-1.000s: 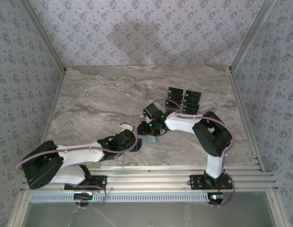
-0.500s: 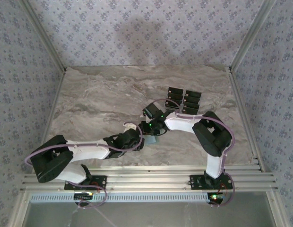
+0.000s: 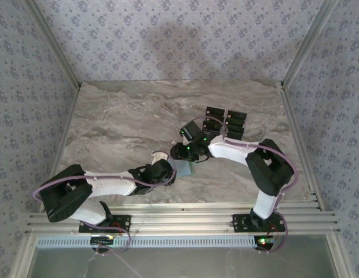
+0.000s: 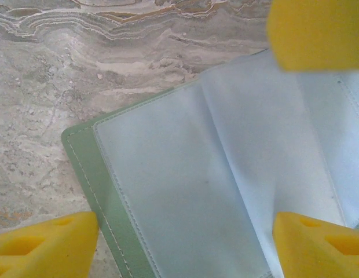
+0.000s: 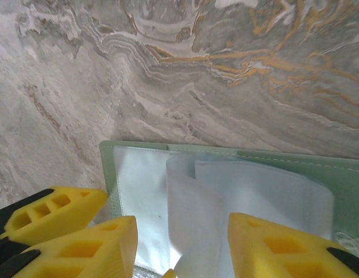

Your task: Put the credit cards into the card holder

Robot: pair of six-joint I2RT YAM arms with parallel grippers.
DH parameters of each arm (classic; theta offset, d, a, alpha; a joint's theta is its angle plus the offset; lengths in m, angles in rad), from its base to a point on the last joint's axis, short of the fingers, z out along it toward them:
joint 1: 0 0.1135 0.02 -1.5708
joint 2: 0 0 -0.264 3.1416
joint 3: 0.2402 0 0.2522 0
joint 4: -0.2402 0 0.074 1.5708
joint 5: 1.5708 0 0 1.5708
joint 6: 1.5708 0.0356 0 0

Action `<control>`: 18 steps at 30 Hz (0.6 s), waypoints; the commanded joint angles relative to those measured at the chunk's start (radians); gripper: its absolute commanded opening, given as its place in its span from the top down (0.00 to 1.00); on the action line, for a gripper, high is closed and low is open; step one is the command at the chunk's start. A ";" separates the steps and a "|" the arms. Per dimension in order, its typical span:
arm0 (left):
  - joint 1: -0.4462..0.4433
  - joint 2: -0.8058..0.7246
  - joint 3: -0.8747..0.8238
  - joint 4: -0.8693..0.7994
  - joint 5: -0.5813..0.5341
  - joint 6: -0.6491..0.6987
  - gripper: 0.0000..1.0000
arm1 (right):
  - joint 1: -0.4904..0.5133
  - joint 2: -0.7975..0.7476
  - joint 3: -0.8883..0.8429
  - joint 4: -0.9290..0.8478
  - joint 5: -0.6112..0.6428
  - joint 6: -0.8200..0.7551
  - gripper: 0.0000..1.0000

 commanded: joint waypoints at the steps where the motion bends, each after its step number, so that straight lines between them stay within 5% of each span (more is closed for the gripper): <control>1: -0.009 0.008 0.016 -0.001 -0.023 -0.014 0.21 | -0.008 -0.020 -0.027 -0.011 0.011 0.017 0.52; 11: -0.011 -0.008 0.019 -0.011 -0.030 -0.011 0.21 | 0.011 0.032 -0.025 0.025 -0.018 0.029 0.52; 18: -0.010 -0.189 -0.016 -0.084 -0.083 -0.033 0.19 | 0.059 0.045 0.024 0.001 -0.011 0.030 0.52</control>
